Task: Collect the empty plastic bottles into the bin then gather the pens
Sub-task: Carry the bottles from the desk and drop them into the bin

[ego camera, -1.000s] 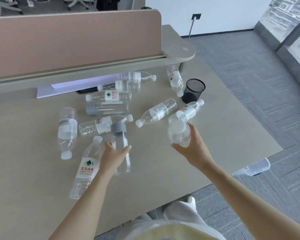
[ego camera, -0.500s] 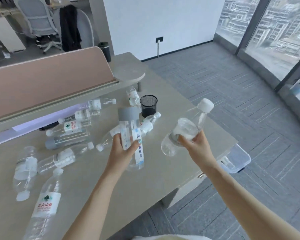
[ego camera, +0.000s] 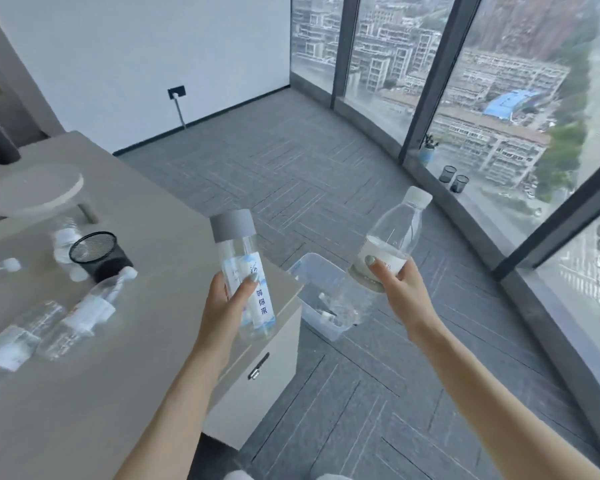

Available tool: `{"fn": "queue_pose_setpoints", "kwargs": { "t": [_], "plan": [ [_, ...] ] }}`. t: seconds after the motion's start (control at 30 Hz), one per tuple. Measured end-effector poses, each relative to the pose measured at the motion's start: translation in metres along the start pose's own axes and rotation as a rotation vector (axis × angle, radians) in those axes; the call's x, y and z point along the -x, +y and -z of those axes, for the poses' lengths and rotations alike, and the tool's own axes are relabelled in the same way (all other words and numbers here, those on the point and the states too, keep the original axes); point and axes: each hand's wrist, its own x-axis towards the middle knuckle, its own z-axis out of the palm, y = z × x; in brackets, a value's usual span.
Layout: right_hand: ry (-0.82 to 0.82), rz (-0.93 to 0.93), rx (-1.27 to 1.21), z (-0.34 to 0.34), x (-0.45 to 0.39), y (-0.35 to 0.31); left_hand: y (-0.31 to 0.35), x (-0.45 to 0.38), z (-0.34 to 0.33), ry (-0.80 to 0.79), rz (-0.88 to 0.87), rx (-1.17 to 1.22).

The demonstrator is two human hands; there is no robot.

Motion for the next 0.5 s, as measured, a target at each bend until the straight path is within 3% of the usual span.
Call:
{"fn": "queue_pose_setpoints", "kwargs": {
  "t": [0.27,0.5],
  "plan": [
    [0.079,-0.045,-0.010,0.053,-0.046,0.020,-0.009,-0.050,-0.076,-0.115,0.088,-0.019],
    [0.154,-0.096,-0.016,0.059,-0.110,0.025,-0.011,-0.127,-0.117,-0.111,0.122,-0.070]
  ]
}}
